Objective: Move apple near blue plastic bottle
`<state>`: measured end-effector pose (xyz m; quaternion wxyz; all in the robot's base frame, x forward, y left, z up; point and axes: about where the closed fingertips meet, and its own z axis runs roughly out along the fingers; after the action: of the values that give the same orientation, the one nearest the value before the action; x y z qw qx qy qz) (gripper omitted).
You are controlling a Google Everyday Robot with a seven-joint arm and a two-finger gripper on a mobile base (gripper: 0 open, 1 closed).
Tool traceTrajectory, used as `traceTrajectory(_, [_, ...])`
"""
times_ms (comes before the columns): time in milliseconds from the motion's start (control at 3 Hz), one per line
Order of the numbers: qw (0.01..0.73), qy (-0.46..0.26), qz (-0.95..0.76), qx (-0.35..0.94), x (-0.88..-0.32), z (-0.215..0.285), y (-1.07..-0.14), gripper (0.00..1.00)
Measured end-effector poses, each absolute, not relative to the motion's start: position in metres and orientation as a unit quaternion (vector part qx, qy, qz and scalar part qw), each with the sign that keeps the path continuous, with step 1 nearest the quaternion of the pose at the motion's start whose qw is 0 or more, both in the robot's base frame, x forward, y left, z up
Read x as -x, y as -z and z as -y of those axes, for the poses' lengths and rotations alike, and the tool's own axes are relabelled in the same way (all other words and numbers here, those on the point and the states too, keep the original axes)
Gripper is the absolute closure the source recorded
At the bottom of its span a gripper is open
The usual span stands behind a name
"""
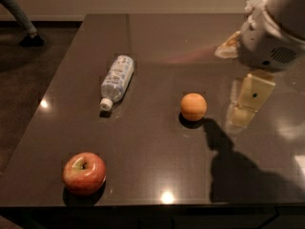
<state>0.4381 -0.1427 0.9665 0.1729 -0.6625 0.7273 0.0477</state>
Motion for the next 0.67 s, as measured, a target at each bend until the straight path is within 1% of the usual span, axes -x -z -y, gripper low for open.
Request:
traceTrajectory(333, [0.189, -0.098, -0.665, 0.715, -0.413, 0.074, -0.952, 0.0])
traceTrajectory(667, [0.201, -0.133, -0.605, 0.759, -0.375, 0.012, -0.933, 0.0])
